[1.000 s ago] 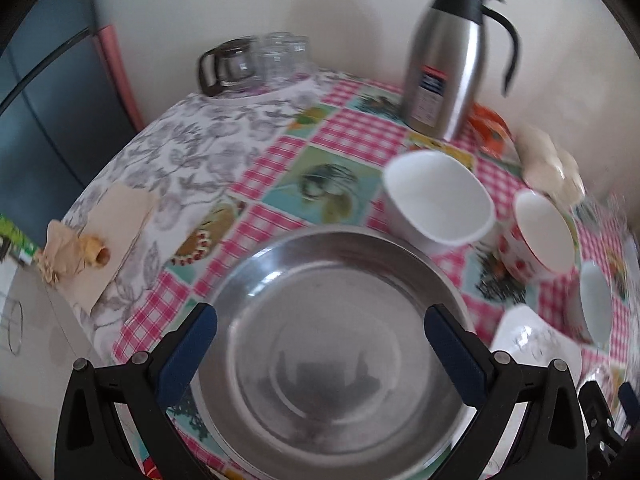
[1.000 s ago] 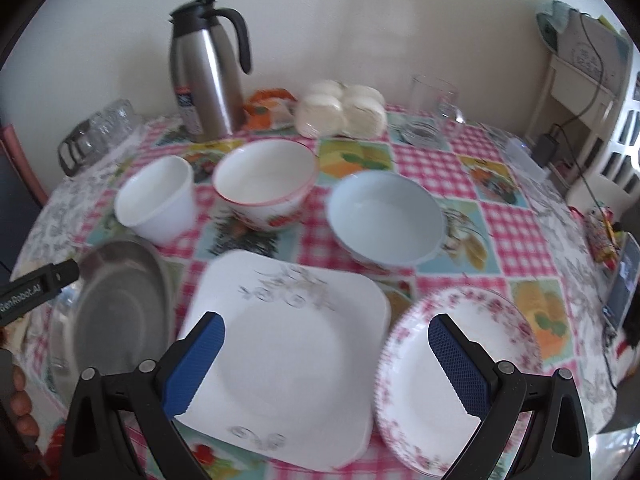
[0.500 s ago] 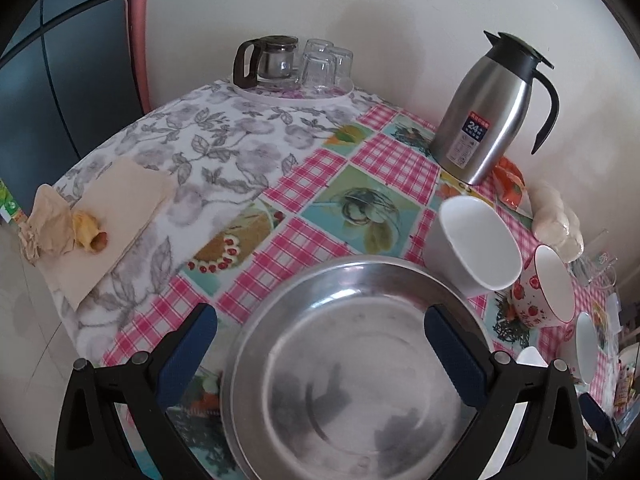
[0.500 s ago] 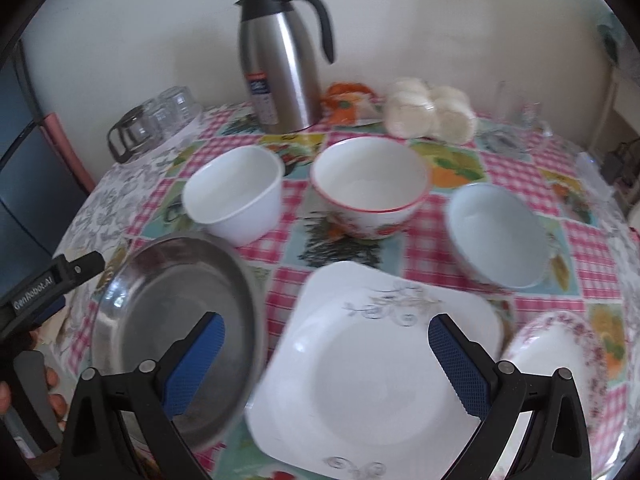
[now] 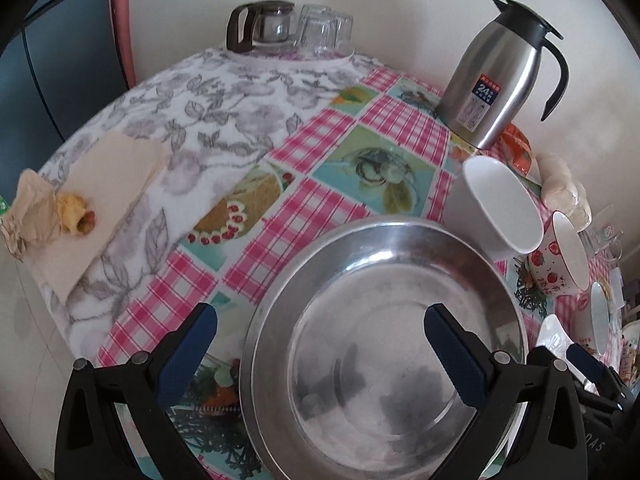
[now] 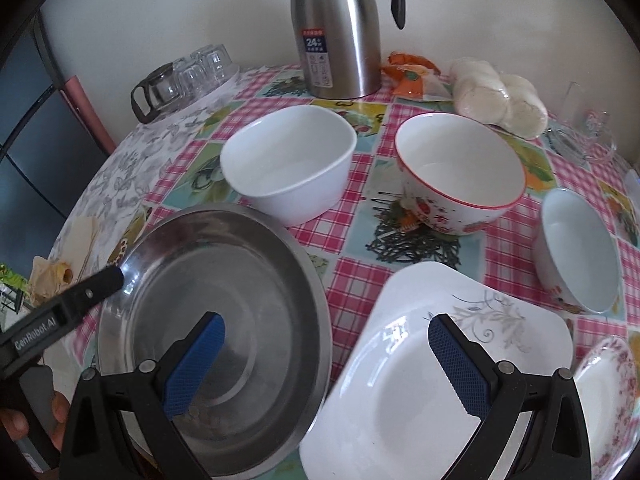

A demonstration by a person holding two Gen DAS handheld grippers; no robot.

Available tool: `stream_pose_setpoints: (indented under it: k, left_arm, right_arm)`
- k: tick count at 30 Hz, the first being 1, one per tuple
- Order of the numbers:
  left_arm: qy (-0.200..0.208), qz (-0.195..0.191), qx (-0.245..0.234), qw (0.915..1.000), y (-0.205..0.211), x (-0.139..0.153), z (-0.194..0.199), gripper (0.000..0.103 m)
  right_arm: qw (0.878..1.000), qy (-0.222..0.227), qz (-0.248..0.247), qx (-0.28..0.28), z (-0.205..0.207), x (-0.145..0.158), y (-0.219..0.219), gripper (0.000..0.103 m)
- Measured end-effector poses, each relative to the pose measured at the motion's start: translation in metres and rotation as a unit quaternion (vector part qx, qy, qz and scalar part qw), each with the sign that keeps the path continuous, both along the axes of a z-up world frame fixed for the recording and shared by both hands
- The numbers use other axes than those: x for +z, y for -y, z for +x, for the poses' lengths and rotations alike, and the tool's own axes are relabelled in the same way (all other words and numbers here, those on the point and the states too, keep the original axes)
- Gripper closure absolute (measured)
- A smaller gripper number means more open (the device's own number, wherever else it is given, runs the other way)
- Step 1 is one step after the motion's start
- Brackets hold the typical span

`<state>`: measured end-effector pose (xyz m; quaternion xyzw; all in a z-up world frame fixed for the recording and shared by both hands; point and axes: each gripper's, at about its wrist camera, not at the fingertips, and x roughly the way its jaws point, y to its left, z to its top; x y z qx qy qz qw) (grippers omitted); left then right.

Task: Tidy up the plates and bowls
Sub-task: 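Close the left gripper on the steel basin rim while the right gripper grasps its rim too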

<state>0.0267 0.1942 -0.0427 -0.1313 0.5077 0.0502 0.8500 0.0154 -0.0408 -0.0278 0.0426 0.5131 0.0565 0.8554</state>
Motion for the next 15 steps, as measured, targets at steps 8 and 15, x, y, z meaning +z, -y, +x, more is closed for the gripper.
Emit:
stream_pose_setpoints:
  k: [8,15]
  left_arm:
    - [-0.023,-0.039,0.022,0.9987,-0.012,-0.014,-0.001,0.004]
    - [-0.049,-0.056,0.024,0.9970,-0.014,-0.025,0.001,0.024]
  right_arm:
    - [1.000,-0.010,0.009,0.008,0.008,-0.004,-0.006,0.019]
    - [1.000,-0.016,0.010,0.015,0.011,-0.009,-0.011,0.046]
